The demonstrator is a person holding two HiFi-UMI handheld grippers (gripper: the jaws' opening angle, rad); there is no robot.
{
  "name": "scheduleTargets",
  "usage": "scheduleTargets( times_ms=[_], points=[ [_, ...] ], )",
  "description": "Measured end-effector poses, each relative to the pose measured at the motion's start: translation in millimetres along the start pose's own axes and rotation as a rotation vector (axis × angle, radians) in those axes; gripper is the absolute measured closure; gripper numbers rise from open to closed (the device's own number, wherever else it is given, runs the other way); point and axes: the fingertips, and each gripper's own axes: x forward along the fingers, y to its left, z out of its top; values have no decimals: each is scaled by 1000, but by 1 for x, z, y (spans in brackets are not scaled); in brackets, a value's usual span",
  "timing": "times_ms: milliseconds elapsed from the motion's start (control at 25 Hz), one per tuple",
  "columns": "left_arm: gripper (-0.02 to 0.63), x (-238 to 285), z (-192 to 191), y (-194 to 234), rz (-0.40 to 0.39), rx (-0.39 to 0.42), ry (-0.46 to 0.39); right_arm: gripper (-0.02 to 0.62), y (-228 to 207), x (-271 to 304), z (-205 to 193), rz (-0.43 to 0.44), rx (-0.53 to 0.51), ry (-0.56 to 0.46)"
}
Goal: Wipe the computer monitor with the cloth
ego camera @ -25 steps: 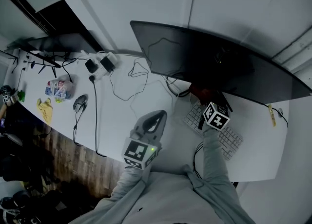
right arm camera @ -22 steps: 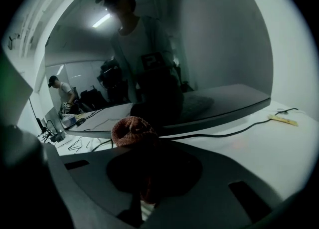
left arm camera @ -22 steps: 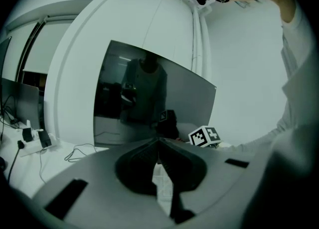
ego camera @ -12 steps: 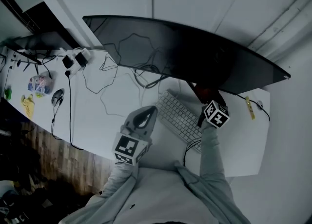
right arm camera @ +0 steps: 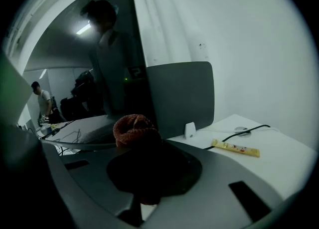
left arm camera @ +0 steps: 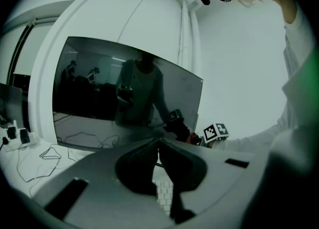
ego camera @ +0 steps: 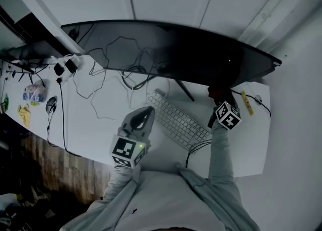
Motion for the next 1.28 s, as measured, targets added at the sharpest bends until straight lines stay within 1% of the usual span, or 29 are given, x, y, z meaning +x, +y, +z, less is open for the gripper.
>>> scheduleTargets(
  times_ms=[200,280,440,640,880,1280],
  points=[
    [584,7,2,-13,-7,8,8,560,-29,-3,10,-25,19,-37],
    [584,9,1,-16,-15,9,14,560,-34,-3,20,-11,27,-57],
    [584,14,0,-25,-41,13,19,560,-28,-1,34,53,-28,-55],
    [584,14,7,-31,-62,26,2,560,-23,-9,52,83,-113,-99],
    [584,6,16,-33,-79,39,-18,560,-15,-29,91,89,-143,-188],
    [584,-10,33,-33,-88,68,-71,560,4,-78,176,92,-238,-359]
  ],
)
